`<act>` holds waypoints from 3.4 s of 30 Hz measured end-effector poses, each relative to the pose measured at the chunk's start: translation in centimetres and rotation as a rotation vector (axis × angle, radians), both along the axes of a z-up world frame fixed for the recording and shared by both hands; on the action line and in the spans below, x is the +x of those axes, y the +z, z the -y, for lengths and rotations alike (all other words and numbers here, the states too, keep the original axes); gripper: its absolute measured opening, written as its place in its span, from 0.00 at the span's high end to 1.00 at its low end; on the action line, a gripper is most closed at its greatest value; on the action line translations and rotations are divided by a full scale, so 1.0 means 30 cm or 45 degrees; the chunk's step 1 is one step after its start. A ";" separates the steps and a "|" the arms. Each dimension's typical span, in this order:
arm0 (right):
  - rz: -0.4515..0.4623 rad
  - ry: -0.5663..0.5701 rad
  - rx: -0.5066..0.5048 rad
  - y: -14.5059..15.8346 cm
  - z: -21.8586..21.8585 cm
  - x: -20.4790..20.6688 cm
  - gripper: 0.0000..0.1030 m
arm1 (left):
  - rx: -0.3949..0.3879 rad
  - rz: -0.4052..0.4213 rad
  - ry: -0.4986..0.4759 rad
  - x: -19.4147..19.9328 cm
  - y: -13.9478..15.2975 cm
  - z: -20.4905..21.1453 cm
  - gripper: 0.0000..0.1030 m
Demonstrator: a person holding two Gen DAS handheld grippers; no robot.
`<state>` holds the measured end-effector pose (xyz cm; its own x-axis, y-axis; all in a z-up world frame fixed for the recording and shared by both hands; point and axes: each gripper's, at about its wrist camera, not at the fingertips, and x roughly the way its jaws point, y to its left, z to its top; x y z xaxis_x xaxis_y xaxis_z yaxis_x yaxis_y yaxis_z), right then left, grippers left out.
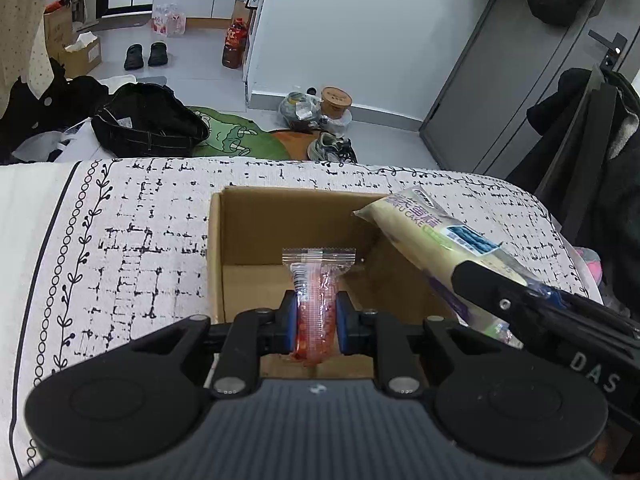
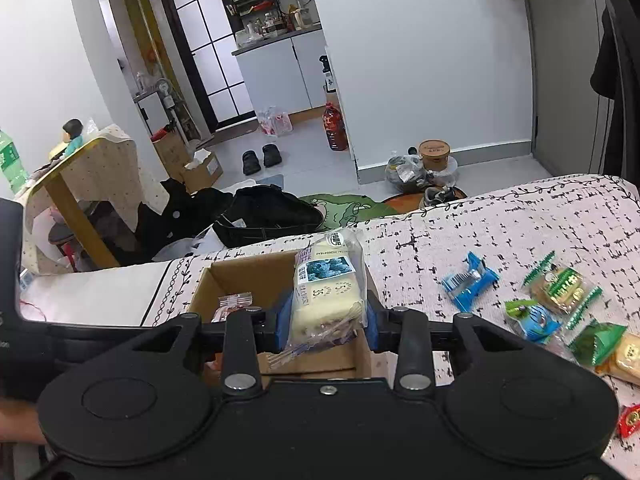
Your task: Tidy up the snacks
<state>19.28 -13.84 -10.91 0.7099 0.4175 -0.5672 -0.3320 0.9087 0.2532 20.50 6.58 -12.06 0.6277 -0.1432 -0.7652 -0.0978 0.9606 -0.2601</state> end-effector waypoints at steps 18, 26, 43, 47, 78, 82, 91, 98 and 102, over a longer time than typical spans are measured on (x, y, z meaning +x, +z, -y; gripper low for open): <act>-0.059 -0.098 -0.044 0.002 0.081 -0.036 0.33 | -0.012 -0.048 0.036 0.012 -0.042 -0.006 0.67; -0.054 -0.153 -0.102 0.011 0.187 -0.066 0.26 | 0.005 -0.020 0.084 -0.004 -0.015 0.002 0.37; -0.099 -0.265 -0.183 0.028 0.413 -0.110 0.17 | 0.019 0.039 -0.018 -0.049 0.048 0.184 0.17; -0.107 -0.294 -0.204 0.030 0.469 -0.118 0.17 | 0.017 0.062 -0.094 -0.042 0.059 0.247 0.16; -0.161 -0.372 -0.213 -0.056 0.747 -0.108 0.20 | 0.105 -0.053 -0.442 -0.003 -0.013 0.619 0.18; -0.164 -0.342 -0.162 -0.098 0.776 -0.088 0.24 | 0.120 -0.103 -0.427 0.011 -0.047 0.645 0.25; -0.110 -0.305 -0.079 -0.156 0.818 -0.032 0.29 | 0.181 -0.215 -0.429 0.044 -0.118 0.710 0.44; -0.096 -0.276 -0.009 -0.194 0.840 0.008 0.37 | 0.165 -0.314 -0.419 0.074 -0.184 0.751 0.57; -0.107 -0.244 -0.012 -0.213 0.829 0.019 0.40 | 0.189 -0.371 -0.391 0.088 -0.212 0.758 0.59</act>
